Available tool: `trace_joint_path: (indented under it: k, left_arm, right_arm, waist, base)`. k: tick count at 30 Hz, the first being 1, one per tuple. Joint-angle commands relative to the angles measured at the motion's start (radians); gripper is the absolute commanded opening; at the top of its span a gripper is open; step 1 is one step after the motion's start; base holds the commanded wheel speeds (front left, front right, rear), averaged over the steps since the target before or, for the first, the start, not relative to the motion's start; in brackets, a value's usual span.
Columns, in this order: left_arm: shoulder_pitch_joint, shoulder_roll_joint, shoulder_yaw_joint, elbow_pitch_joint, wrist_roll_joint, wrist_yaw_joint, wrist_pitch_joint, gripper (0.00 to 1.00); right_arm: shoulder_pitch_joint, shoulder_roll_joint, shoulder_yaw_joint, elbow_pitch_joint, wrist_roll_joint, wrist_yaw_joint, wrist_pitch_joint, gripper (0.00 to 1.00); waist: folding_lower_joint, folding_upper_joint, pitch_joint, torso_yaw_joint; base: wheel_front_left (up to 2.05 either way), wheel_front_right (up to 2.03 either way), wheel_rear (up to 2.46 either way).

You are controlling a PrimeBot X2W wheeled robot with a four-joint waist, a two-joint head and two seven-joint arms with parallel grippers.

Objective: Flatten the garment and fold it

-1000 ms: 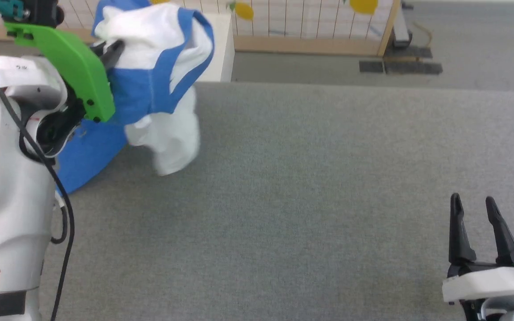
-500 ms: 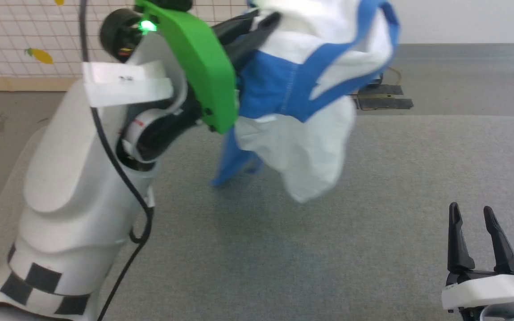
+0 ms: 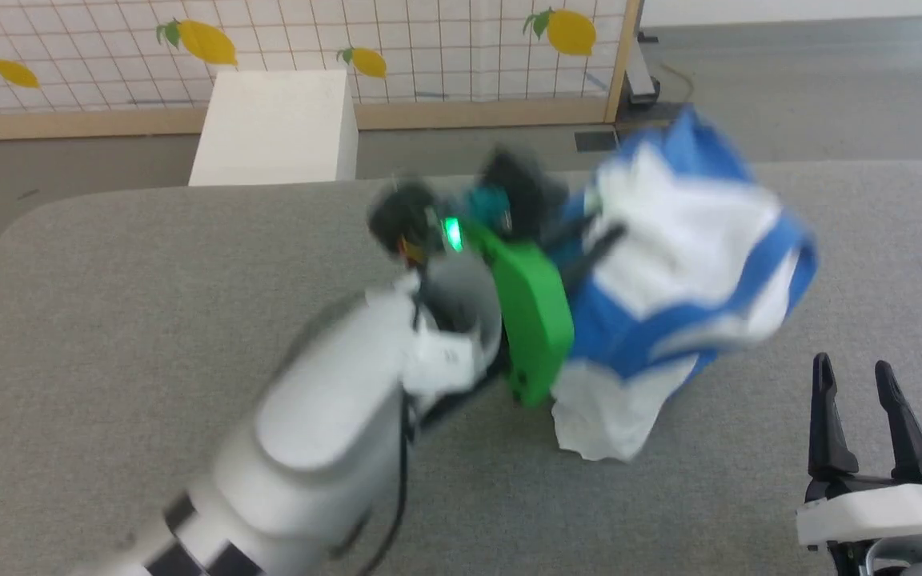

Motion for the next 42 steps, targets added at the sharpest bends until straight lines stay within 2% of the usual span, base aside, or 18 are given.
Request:
trace_joint_path:
  k: [1,3,5,10,11,12,13,17,22,26,28,30,34,37,40,42]
  left_arm:
    - [0.057,-0.014,-0.026,0.056,0.013,-0.004,-0.03,0.0]
    - [0.151,-0.049,-0.089,0.197,-0.007,-0.004,-0.064,0.0]
    - [0.198,-0.068,-0.123,0.28,-0.027,-0.004,-0.073,0.0]
    - [0.249,-0.097,-0.141,0.453,-0.069,-0.004,-0.111,0.0]
    - [0.251,-0.102,-0.139,0.485,-0.076,-0.004,-0.122,0.22]
    - [0.249,-0.107,-0.138,0.512,-0.079,-0.004,-0.139,0.52]
    - [0.248,-0.11,-0.132,0.53,-0.086,-0.004,-0.153,1.0]
    - [0.223,-0.121,-0.122,0.556,-0.116,-0.004,-0.216,1.0]
    - [0.183,-0.122,-0.136,0.498,-0.137,-0.004,-0.281,1.0]
    - [0.174,-0.085,-0.111,0.411,-0.146,-0.002,-0.339,1.0]
    - [0.184,-0.058,-0.086,0.357,-0.148,0.016,-0.371,1.0]
    - [0.209,-0.027,-0.055,0.296,-0.152,0.048,-0.408,1.0]
    - [0.299,0.045,0.027,0.173,-0.133,0.156,-0.505,1.0]
    - [0.384,0.086,0.111,0.091,-0.091,0.234,-0.536,1.0]
    - [0.505,0.098,0.264,-0.042,0.012,0.306,-0.539,1.0]
    - [0.607,0.09,0.369,-0.126,0.094,0.328,-0.54,1.0]
  right_arm:
    - [-0.024,0.001,0.002,-0.003,0.009,-0.002,-0.006,1.0]
    - [-0.036,0.001,0.008,-0.002,0.015,-0.002,-0.006,1.0]
    - [-0.043,0.001,0.01,-0.001,0.018,-0.002,-0.006,1.0]
    - [-0.06,0.001,0.011,0.001,0.019,-0.002,-0.006,1.0]
    - [-0.063,0.001,0.012,0.002,0.019,-0.002,-0.006,1.0]
    - [-0.066,0.001,0.012,0.003,0.018,-0.002,-0.006,1.0]
    - [-0.068,0.001,0.012,0.004,0.018,-0.002,-0.006,1.0]
    - [-0.069,0.001,0.002,0.005,0.012,-0.002,-0.006,1.0]
    - [-0.06,0.001,-0.006,0.009,0.002,-0.002,-0.006,1.0]
    - [-0.047,0.001,-0.006,0.012,0.001,-0.002,-0.006,1.0]
    - [-0.039,0.001,-0.004,0.014,0.001,-0.002,-0.006,1.0]
    - [-0.031,0.001,-0.002,0.016,0.001,-0.002,-0.006,1.0]
    - [-0.017,0.001,0.001,0.015,0.0,-0.002,-0.006,1.0]
    - [-0.011,0.001,0.001,0.012,-0.003,-0.002,-0.006,1.0]
    - [-0.007,0.001,0.002,0.008,-0.006,-0.002,-0.006,1.0]
    - [-0.006,0.001,0.002,0.005,-0.008,-0.002,-0.006,1.0]
  waist:
    - [0.0,-0.0001,0.022,-0.012]
    - [0.0,-0.0001,0.042,-0.024]
    - [0.0,-0.0001,0.056,-0.029]
    - [0.0,-0.0001,0.085,-0.033]
    - [0.0,-0.0001,0.09,-0.033]
    - [0.0,-0.0001,0.093,-0.032]
    - [0.0,-0.0001,0.094,-0.031]
    - [0.0,-0.0001,0.094,-0.013]
    - [0.0,-0.0001,0.071,0.016]
    - [0.0,-0.0001,0.041,0.033]
    - [0.0,-0.0001,0.027,0.038]
    - [0.0,-0.0001,0.014,0.041]
    - [0.0,-0.0001,-0.003,0.042]
    - [0.0,-0.0001,-0.006,0.04]
    - [0.0,-0.0001,-0.005,0.035]
    - [0.0,-0.0001,-0.003,0.032]
  base:
    - [0.0,0.0,0.0]
    - [0.0,0.0,0.0]
    - [0.0,0.0,0.0]
    - [0.0,0.0,0.0]
    - [0.0,0.0,0.0]
    - [0.0,0.0,0.0]
    - [0.0,0.0,0.0]
    - [0.0,0.0,0.0]
    - [0.0,0.0,0.0]
    - [0.0,0.0,0.0]
    - [0.0,0.0,0.0]
    - [0.0,0.0,0.0]
    - [0.0,0.0,0.0]
    - [0.0,0.0,0.0]
    - [0.0,0.0,0.0]
    - [0.0,0.0,0.0]
